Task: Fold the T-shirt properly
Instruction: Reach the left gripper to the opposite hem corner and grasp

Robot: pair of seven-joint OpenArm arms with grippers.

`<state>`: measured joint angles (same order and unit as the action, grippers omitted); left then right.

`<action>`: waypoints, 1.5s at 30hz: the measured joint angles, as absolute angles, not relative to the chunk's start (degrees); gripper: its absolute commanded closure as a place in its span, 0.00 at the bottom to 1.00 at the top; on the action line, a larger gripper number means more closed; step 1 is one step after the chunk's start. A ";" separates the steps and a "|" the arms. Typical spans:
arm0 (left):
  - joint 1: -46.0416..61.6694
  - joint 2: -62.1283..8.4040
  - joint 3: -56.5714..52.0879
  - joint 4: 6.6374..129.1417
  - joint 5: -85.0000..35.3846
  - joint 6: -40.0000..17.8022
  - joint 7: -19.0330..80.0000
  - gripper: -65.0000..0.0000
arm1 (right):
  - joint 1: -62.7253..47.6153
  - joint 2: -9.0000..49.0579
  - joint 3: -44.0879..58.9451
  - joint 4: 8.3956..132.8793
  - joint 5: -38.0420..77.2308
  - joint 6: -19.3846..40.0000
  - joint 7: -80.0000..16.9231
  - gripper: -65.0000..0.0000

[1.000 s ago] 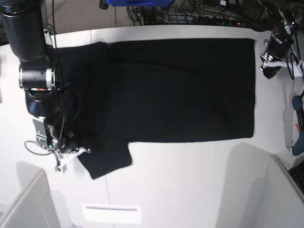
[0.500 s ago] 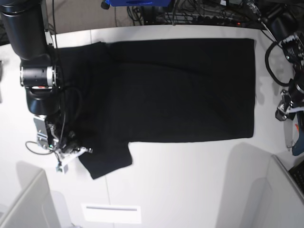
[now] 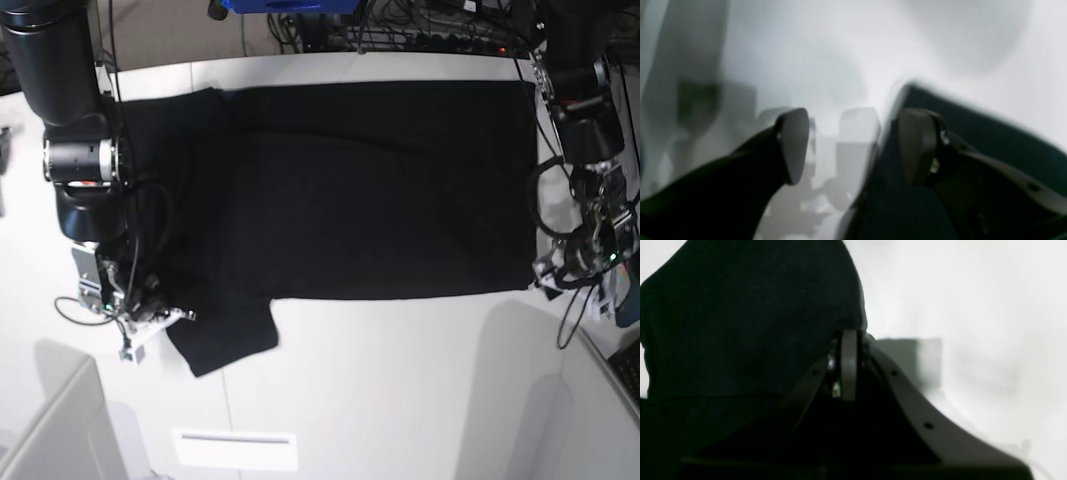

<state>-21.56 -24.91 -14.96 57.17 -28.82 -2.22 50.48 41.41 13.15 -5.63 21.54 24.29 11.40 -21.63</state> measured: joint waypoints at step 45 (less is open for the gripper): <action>-28.05 -22.50 -8.95 44.97 -28.69 -3.03 42.37 0.39 | 41.39 13.32 -5.65 21.54 24.38 11.40 -21.61 1.00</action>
